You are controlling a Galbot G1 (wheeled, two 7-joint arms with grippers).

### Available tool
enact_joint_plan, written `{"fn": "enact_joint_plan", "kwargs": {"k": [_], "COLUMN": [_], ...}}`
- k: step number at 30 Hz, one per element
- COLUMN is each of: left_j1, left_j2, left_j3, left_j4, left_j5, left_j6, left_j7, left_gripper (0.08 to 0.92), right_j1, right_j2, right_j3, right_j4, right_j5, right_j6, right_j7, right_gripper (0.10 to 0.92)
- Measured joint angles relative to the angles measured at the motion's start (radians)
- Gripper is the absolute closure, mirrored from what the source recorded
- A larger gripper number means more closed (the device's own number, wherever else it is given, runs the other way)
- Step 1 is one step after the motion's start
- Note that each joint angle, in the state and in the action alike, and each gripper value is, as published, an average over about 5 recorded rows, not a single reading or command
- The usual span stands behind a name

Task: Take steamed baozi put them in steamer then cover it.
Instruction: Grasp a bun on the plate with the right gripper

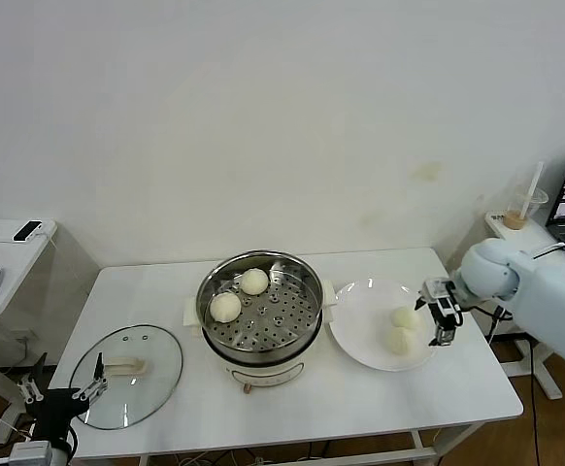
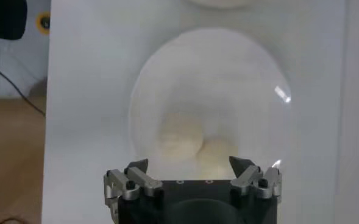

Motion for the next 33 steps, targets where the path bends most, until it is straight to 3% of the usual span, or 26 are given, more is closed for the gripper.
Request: {"fn": "enact_joint_plan", "kwargs": {"k": [27,33], "left_j1": [-0.007,-0.012], "left_j2": [-0.002,-0.001], "left_j3": [-0.014,-0.012], "left_j4": [0.031,0.034], "left_j5": [-0.001,-0.001], "left_j6": [-0.003,-0.003], "left_j7": [0.0,0.0], "left_gripper": [0.177,0.177], "right_j1": [-0.092,-0.1], "right_j2": [0.198,0.216], "right_j3": [0.03,0.032], "right_j4": [-0.201,-0.221], "right_j5": [-0.077,-0.085], "right_j6": [0.021,0.014], "right_j7": [0.032,0.038], "right_gripper": [0.203,0.267]}}
